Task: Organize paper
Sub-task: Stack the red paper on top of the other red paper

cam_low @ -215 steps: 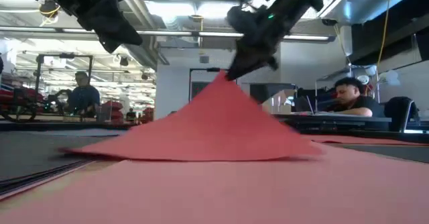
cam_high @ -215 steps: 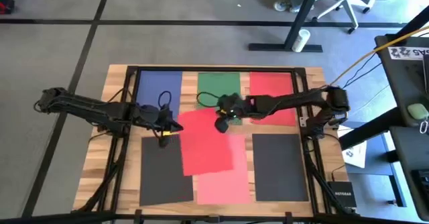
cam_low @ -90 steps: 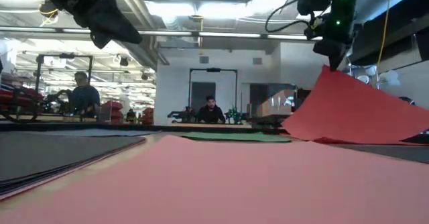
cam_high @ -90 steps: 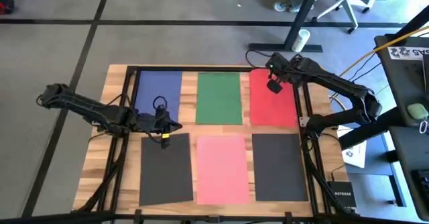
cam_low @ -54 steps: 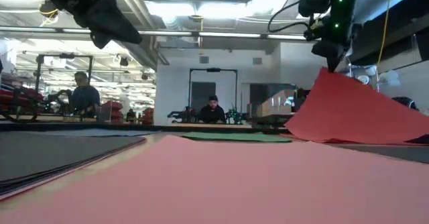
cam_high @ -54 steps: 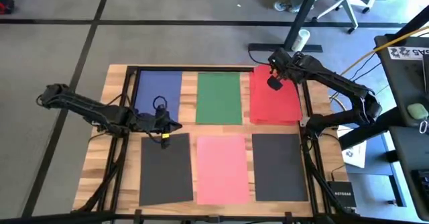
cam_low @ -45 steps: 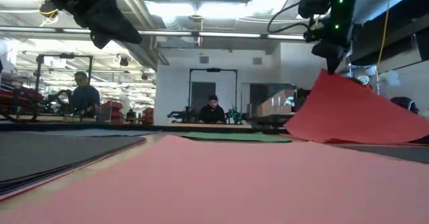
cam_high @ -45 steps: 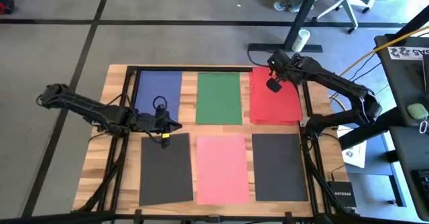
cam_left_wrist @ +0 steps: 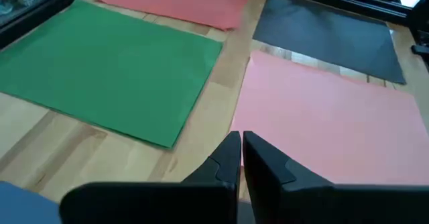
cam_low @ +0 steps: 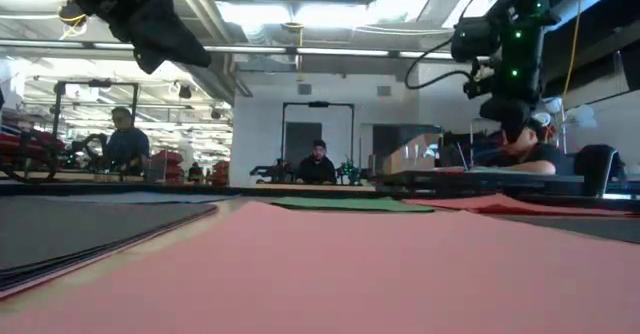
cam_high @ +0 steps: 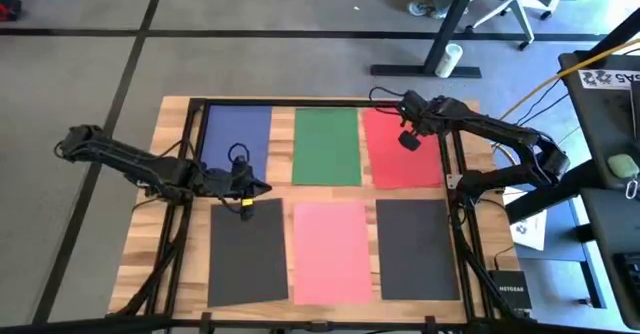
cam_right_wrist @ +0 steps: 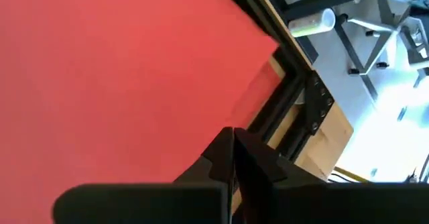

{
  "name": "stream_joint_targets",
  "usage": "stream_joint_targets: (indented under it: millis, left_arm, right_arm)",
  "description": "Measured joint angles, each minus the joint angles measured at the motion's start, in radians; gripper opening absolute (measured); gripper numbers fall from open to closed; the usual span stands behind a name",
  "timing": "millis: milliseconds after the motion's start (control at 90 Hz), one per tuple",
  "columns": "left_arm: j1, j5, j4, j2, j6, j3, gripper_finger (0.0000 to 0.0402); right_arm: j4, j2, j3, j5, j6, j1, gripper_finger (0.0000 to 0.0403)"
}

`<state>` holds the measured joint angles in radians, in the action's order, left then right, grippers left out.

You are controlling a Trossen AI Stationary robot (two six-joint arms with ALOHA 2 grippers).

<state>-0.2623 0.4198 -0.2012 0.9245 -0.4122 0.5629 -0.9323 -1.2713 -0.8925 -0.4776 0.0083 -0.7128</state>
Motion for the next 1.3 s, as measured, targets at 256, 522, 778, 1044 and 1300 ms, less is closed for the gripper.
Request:
stream_joint_targets:
  millis: [256,522,778,1044,1300]
  left_arm:
    - [0.000,0.000,-0.019,0.000,0.000,0.000,0.0001]
    - [0.000,0.000,-0.074,0.000,-0.037,0.000,0.0001]
    - [0.000,0.000,-0.081,0.000,-0.036,0.000,0.0001]
    - [0.004,0.000,-0.081,0.000,-0.027,0.000,0.0001]
    - [0.003,0.000,-0.082,0.000,-0.027,0.000,0.0001]
  right_arm:
    - [0.080,0.000,0.000,0.265,0.082,-0.006,0.0007]
    - [0.309,-0.114,0.000,0.473,-0.159,0.062,0.0002]
    - [0.407,-0.326,-0.036,0.516,-0.228,0.079,0.0000]
    - [0.415,-0.502,-0.168,0.524,-0.224,0.077,0.0000]
    - [0.389,-0.629,-0.306,0.566,-0.197,0.075,0.0000]
